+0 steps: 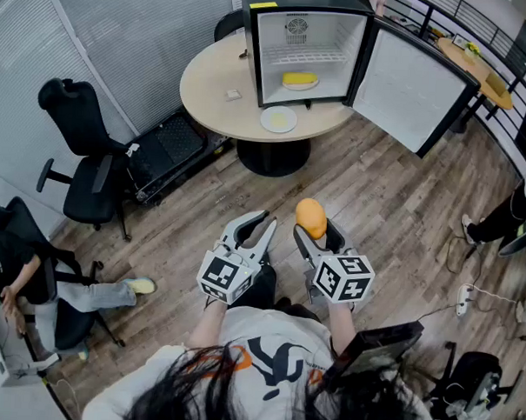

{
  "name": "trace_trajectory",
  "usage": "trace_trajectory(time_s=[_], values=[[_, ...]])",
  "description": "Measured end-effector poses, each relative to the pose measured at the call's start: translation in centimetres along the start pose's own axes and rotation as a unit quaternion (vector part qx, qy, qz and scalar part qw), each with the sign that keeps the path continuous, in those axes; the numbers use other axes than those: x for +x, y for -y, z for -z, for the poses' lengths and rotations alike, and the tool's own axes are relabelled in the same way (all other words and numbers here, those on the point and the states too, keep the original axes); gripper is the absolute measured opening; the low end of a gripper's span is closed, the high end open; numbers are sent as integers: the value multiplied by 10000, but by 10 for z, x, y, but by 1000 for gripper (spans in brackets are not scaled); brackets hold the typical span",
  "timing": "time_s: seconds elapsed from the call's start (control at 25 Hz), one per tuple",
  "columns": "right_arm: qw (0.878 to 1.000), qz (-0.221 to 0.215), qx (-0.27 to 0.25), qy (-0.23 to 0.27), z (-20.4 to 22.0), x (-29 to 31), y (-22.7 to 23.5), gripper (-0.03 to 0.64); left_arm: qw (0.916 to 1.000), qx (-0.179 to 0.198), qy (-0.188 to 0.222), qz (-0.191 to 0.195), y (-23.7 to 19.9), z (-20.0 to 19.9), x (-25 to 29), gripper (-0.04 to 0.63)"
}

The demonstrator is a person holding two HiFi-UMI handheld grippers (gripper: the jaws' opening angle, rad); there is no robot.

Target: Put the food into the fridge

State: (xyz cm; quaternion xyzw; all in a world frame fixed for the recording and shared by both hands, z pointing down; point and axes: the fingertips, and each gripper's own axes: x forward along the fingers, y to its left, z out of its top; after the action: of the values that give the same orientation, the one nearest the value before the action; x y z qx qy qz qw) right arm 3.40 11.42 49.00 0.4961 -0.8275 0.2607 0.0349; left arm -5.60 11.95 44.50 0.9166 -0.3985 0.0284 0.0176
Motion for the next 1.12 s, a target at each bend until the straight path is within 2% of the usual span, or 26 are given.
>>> trace_trajectory(time_s=[0.24, 0.44, 1.12], values=[[10000, -39, 3, 25, -7, 1, 9, 327, 9999, 104, 51, -6, 5, -8, 9, 63], [9996, -107, 211, 152, -16, 4, 13, 327, 9999, 157, 5, -18, 5, -11, 15, 63], [9992, -20, 392, 8, -29, 33, 47, 327, 9997, 206, -105, 19, -23, -9, 61, 63]])
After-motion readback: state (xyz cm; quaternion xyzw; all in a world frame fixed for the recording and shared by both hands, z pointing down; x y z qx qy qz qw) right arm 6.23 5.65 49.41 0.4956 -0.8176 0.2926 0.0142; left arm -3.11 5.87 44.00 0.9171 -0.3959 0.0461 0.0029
